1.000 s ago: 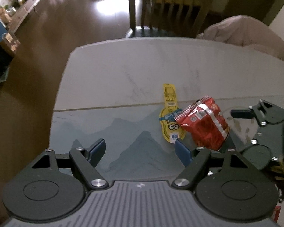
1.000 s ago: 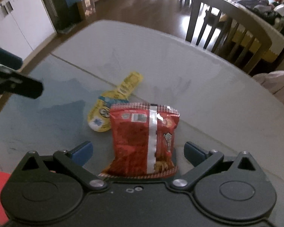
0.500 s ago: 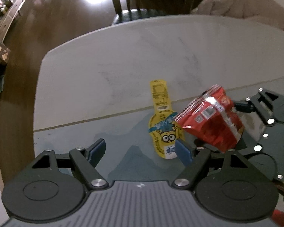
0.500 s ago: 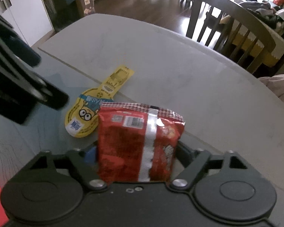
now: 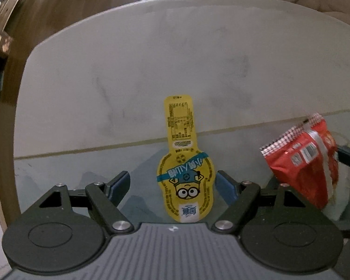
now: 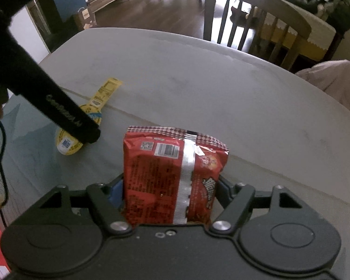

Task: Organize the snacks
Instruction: 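Grasp the red chip bag with the right gripper while the left grasps the yellow Minion candy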

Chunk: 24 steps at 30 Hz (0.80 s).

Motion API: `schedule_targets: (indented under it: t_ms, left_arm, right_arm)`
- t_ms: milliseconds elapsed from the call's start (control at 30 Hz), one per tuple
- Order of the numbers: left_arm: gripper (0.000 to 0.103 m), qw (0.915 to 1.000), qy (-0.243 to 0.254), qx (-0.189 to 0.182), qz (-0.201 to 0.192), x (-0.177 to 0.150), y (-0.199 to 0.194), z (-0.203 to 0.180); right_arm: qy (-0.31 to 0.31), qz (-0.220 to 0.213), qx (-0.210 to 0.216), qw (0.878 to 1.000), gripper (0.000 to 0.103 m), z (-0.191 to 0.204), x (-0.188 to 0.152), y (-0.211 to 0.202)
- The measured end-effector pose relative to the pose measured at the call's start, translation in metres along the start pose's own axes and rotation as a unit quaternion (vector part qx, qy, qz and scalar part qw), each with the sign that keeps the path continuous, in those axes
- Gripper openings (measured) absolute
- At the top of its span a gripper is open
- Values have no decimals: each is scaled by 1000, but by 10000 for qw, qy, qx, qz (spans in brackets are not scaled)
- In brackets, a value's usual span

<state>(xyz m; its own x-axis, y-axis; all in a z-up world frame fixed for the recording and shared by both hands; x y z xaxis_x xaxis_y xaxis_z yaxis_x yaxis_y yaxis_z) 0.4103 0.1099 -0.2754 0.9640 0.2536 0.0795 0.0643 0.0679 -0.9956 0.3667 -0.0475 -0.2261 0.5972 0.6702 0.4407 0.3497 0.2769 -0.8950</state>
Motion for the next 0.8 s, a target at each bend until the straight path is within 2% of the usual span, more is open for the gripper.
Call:
schedule_targets:
  t_ms: [167, 233, 333, 367, 400, 800]
  left_arm:
    - [80, 9995, -239, -173, -112, 1, 1, 3]
    - [76, 9990, -311, -258, -177, -1, 0, 5]
    - [63, 9986, -313, -283, -326, -4, -4, 9]
    - [54, 9985, -302, -291, -358, -10, -6, 10]
    - [52, 9984, -302, -289, -378, -11, -7, 12]
    - [52, 9964, -562, -375, -506, -17, -31, 24]
  right_arm:
    - [85, -35, -5, 10000, 75, -2, -1, 0]
    - [115, -30, -15, 9999, 75, -4, 1, 3]
    - [165, -25, -27, 9999, 75, -6, 4, 7]
    - [182, -22, -26, 9998, 75, -6, 4, 8]
    - [195, -23, -26, 9998, 75, -6, 4, 8]
    - [451, -156, -129, 9988, 75, -10, 5, -13]
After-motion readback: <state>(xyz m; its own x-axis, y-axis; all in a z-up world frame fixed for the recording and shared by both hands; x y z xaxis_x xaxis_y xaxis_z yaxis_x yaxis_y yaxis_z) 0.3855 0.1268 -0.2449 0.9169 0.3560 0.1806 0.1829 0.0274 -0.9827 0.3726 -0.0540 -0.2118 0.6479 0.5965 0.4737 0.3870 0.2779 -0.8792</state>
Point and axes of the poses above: each gripper's, at about its wrist camera, not at the fingertips, and y roughly the way its jaws point, z to its left, x to its top, the point moved 7 cm from there along y, roughly the way its jaws point, and after that the axes turned 11 degrees about -y, right-handed, at the moved point
